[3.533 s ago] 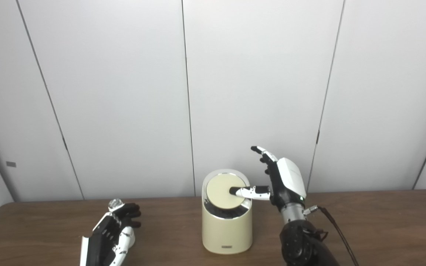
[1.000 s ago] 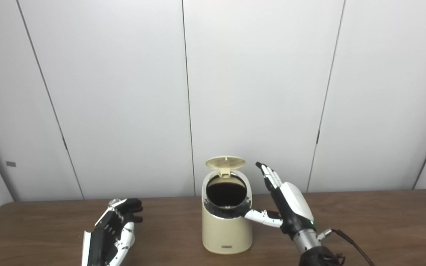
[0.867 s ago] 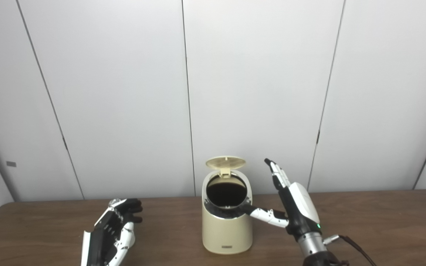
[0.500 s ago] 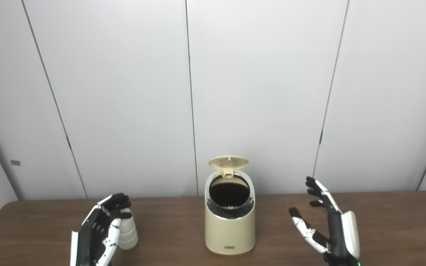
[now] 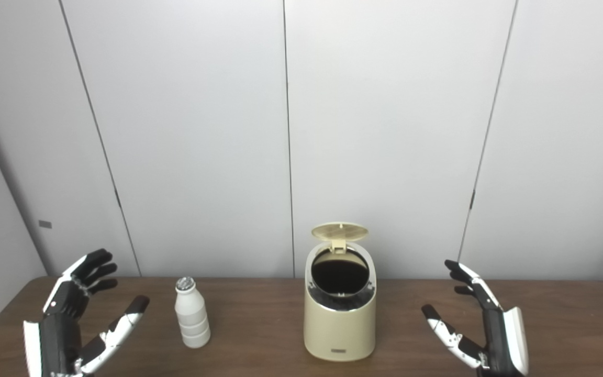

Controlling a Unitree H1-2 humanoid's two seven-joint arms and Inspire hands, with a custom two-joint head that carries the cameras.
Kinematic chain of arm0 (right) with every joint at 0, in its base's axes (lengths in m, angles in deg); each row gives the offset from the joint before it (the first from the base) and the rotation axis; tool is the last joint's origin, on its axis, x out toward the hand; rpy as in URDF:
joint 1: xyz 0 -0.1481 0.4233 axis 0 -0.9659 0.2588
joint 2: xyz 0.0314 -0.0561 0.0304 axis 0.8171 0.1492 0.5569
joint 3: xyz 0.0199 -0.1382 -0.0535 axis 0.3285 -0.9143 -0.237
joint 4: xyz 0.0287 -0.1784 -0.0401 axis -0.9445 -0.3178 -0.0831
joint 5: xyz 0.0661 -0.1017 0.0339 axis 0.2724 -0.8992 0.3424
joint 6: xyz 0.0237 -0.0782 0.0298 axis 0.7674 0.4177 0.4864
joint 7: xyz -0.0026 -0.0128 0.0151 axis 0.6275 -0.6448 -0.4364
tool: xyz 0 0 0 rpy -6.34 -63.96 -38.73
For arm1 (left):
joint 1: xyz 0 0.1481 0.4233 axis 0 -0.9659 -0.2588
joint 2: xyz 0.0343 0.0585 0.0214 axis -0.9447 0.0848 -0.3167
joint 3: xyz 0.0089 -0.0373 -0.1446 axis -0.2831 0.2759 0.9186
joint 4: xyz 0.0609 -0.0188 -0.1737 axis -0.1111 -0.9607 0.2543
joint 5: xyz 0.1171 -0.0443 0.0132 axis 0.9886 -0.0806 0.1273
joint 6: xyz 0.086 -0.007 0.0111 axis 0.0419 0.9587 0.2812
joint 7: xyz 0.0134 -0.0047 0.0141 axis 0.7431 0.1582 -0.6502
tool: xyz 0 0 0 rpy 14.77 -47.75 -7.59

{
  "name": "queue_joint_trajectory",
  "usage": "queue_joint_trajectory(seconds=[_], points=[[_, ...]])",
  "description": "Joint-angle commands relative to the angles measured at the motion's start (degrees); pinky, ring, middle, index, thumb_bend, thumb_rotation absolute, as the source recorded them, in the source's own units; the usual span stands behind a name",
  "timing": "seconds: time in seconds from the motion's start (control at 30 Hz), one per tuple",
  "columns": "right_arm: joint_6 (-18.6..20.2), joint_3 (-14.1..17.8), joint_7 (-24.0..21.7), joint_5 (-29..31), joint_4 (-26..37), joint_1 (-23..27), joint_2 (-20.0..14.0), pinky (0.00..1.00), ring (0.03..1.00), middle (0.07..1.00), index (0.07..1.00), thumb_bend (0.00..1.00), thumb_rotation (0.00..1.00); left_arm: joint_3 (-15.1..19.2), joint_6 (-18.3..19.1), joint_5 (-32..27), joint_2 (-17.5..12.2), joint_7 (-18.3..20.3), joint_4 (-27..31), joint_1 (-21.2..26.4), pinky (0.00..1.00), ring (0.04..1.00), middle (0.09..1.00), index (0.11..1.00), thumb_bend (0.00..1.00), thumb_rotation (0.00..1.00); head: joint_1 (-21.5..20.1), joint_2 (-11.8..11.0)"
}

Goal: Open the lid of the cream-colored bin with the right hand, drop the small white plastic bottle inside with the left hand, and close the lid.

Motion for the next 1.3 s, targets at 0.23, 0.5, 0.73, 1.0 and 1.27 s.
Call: queue_joint_trajectory(seconds=[0.23, 0.5, 0.73, 1.0, 1.27], points=[[1.6, 1.2, -4.2, 1.3, 1.3, -5.1, -0.1, 0.69, 0.785, 0.808, 0.801, 0.26, 0.34, -1.9, 10.1, -0.6, -1.8, 2.6, 0.7, 0.9, 0.98, 0.978, 0.959, 0.997, 0.99, 0.24, 1.0, 0.8], [2.5, 2.6, -6.4, 2.3, 3.2, -6.2, -1.0, 0.67, 0.773, 0.8, 0.795, 0.26, 0.33, -4.3, 17.6, 0.3, -0.8, 3.6, -0.1, 1.6, 0.85, 0.922, 0.927, 0.977, 1.0, 0.29, 2.9, 2.4], [0.3, 4.9, -6.9, 4.5, 1.9, -6.0, -2.4, 0.62, 0.739, 0.791, 0.791, 0.25, 0.28, -6.1, 18.6, 3.8, 0.8, 0.9, -3.5, 2.3, 0.85, 0.921, 0.926, 0.959, 1.0, 0.28, 7.3, 2.8], [-2.1, 7.3, -5.0, 7.5, -1.1, -5.3, -4.5, 0.62, 0.737, 0.773, 0.764, 0.27, 0.41, -7.2, 19.6, 7.1, 0.9, -2.2, -9.6, 4.6, 0.87, 0.927, 0.921, 0.969, 1.0, 0.29, 13.5, 2.6], [-2.2, 6.5, -3.1, 10.0, -2.2, -5.1, -6.9, 0.57, 0.717, 0.756, 0.754, 0.36, 0.7, -9.5, 23.6, 12.0, -0.5, -3.9, -13.4, 6.5, 0.79, 0.886, 0.907, 0.945, 1.0, 0.28, 18.5, 2.8]])
